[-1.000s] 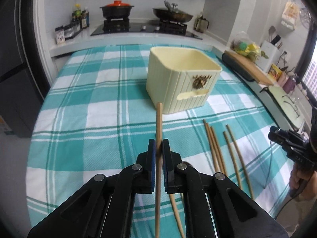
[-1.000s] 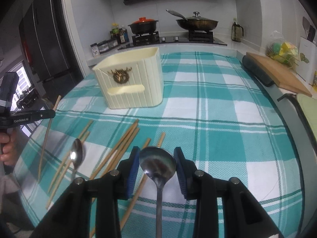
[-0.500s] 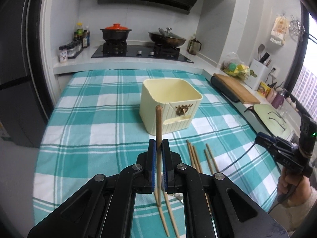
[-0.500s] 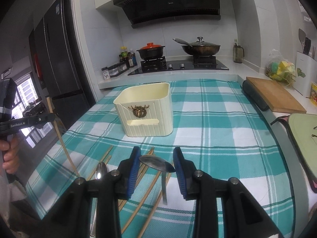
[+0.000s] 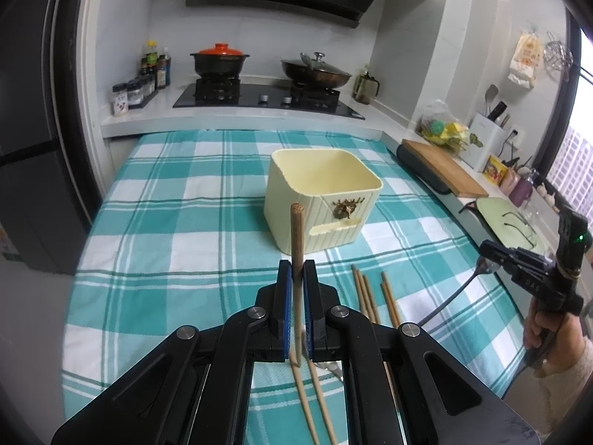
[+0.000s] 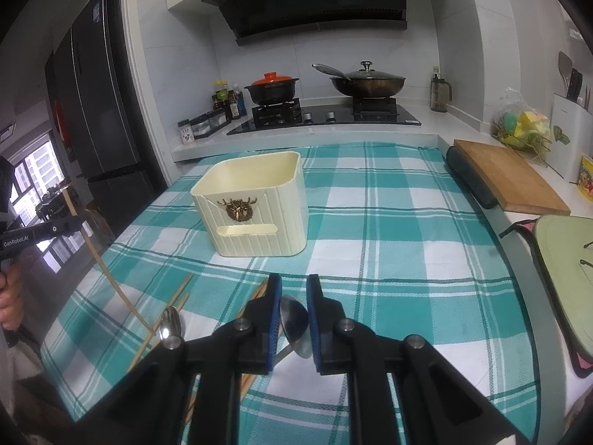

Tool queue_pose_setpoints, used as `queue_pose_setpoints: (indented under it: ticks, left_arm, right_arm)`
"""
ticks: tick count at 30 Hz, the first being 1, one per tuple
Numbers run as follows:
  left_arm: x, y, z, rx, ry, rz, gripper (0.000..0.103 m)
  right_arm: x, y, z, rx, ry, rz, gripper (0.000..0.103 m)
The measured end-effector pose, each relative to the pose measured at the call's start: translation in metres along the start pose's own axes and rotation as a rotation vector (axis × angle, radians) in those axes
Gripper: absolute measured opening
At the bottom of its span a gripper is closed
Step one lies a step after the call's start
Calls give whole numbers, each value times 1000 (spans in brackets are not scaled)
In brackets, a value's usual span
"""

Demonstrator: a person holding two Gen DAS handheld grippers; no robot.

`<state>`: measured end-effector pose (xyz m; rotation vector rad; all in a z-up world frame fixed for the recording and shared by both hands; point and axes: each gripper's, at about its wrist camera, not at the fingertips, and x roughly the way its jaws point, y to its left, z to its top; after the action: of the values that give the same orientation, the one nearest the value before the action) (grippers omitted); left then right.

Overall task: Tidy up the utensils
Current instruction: 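Carry spoon and chopstick into the cream holder while both tools open to release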

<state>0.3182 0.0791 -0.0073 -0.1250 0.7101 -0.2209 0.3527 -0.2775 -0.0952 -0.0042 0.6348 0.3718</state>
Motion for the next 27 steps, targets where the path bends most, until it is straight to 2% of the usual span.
queue_pose_setpoints:
  ticks: [5, 16, 22, 27]
  left_arm:
    - [-2, -1, 7, 7, -7, -1, 5]
    - [-9, -3, 39, -10, -23, -44, 5]
    - [-13, -11, 81, 2, -51, -61, 5]
    - [-7, -20, 132, 12, -72, -77, 5]
  right_arm:
    - [-11, 4, 13, -46, -33, -20, 8]
    - [-20, 24, 56, -139, -102, -55, 8]
    - [-15, 35, 94, -174, -138, -59, 8]
    - [-1, 44, 138, -202, -159, -65, 8]
